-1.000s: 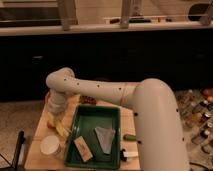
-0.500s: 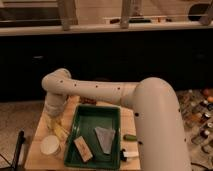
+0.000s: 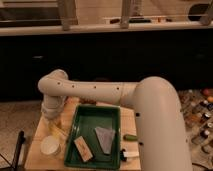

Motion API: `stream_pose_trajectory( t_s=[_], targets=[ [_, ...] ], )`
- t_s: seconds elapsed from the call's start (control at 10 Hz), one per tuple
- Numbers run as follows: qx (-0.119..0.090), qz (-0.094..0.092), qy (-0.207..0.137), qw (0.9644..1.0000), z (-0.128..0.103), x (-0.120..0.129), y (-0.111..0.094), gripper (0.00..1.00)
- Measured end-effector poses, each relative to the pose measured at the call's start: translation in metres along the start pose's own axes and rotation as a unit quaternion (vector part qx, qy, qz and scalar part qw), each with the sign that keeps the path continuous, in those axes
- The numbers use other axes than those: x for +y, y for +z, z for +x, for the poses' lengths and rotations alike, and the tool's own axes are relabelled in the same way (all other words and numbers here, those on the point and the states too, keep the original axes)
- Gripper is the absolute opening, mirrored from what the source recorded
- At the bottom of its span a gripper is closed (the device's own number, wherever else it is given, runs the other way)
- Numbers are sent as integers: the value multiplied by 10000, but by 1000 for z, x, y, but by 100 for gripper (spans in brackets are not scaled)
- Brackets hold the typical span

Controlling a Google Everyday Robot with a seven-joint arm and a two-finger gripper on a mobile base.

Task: Place banana in paper cup

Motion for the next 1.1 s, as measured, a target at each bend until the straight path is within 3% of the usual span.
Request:
stream_pose_trajectory(
  t_s=[1.1],
  targets=[
    [-58,-104,-209,9997,-3,-31,2,1]
  ],
)
